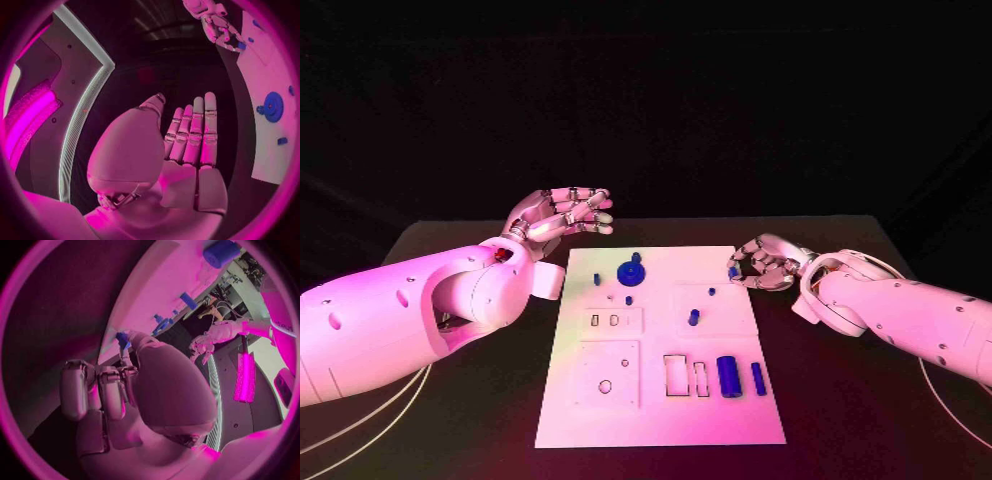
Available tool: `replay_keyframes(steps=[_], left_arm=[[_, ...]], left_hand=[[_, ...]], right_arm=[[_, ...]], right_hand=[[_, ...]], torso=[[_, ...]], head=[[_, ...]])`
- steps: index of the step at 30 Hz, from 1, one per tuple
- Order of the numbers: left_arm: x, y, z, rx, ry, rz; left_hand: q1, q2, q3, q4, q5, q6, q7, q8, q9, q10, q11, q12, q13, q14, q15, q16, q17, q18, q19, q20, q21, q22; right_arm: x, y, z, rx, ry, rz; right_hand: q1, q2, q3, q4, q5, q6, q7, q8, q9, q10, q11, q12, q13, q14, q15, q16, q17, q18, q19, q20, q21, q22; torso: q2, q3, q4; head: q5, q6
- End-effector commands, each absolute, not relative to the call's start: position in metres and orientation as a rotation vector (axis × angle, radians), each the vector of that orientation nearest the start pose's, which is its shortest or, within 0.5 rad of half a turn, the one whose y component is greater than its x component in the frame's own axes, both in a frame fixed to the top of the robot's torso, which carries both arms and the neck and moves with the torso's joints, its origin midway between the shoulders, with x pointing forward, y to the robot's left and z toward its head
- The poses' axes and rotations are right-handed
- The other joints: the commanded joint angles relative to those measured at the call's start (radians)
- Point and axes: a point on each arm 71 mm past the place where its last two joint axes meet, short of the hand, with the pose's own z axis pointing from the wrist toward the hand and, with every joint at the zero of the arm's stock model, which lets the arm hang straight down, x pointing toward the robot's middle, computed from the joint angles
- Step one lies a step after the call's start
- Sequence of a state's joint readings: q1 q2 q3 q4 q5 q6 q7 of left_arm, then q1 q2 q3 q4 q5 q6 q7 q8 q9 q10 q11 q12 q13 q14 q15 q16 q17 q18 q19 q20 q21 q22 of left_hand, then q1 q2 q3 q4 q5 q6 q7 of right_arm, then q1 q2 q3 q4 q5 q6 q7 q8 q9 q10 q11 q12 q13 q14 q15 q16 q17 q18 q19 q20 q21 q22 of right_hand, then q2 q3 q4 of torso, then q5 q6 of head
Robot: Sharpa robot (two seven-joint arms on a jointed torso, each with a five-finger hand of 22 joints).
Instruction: Assemble the parts on the task board
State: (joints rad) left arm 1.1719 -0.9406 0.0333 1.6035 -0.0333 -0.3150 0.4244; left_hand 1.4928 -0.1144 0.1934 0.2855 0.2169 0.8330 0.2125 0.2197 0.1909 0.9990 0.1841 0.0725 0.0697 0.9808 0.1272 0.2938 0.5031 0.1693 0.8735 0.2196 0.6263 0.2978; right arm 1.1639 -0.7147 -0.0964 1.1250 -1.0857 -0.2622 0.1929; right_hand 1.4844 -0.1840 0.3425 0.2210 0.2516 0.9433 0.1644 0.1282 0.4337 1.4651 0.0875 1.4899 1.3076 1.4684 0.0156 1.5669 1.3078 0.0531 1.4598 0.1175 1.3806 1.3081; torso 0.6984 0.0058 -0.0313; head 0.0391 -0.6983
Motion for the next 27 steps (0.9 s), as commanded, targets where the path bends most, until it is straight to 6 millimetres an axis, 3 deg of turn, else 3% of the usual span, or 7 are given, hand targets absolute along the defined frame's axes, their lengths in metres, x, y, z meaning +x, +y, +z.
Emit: replay_keyframes(steps=[1,15,27], left_arm=[[0.4784,0.2329,-0.1537,-1.063,1.330,-1.596],[0.4782,0.2330,-0.1537,-1.064,1.331,-1.595],[0.4780,0.2336,-0.1537,-1.064,1.332,-1.595]], left_hand=[[0.000,-0.007,0.003,-0.001,-0.006,-0.009,0.027,-0.006,0.001,-0.007,0.000,-0.005,-0.001,-0.008,0.001,-0.003,0.001,0.011,-0.008,0.000,0.003,0.001],[0.000,-0.007,0.003,-0.001,-0.006,-0.009,0.027,-0.006,0.001,-0.007,0.000,-0.005,-0.001,-0.008,0.001,-0.003,0.001,0.011,-0.008,0.000,0.003,0.001],[0.003,-0.005,0.006,-0.002,-0.005,-0.009,0.027,-0.006,0.002,-0.007,0.000,-0.004,-0.001,-0.007,0.001,-0.006,0.003,0.012,-0.010,0.001,0.005,0.002]], right_arm=[[0.5320,-0.2499,-0.2432,0.117,1.771,0.782],[0.5339,-0.2478,-0.2428,0.118,1.755,0.766],[0.5350,-0.2465,-0.2338,0.143,1.622,0.723]], right_hand=[[-0.001,0.011,0.012,-0.002,-0.007,0.009,-0.003,0.005,-0.001,0.016,-0.009,0.006,0.160,0.101,-0.009,0.003,0.259,-0.005,0.003,-0.006,0.005,0.113],[-0.004,0.016,0.039,-0.010,-0.015,0.022,-0.007,0.012,0.000,0.019,-0.012,0.009,0.163,0.102,-0.012,0.003,0.261,-0.005,0.004,-0.008,0.006,0.116],[-0.014,0.044,0.116,-0.058,0.003,0.075,-0.033,0.070,0.029,0.032,-0.036,0.017,0.175,0.102,-0.032,0.004,0.263,-0.010,0.016,-0.026,0.023,0.134]], torso=[[0.000,-0.0001,-0.0001],[0.000,0.0006,-0.0002],[0.000,0.0005,-0.0009]], head=[[0.000,-0.002],[0.000,-0.004],[0.002,-0.008]])
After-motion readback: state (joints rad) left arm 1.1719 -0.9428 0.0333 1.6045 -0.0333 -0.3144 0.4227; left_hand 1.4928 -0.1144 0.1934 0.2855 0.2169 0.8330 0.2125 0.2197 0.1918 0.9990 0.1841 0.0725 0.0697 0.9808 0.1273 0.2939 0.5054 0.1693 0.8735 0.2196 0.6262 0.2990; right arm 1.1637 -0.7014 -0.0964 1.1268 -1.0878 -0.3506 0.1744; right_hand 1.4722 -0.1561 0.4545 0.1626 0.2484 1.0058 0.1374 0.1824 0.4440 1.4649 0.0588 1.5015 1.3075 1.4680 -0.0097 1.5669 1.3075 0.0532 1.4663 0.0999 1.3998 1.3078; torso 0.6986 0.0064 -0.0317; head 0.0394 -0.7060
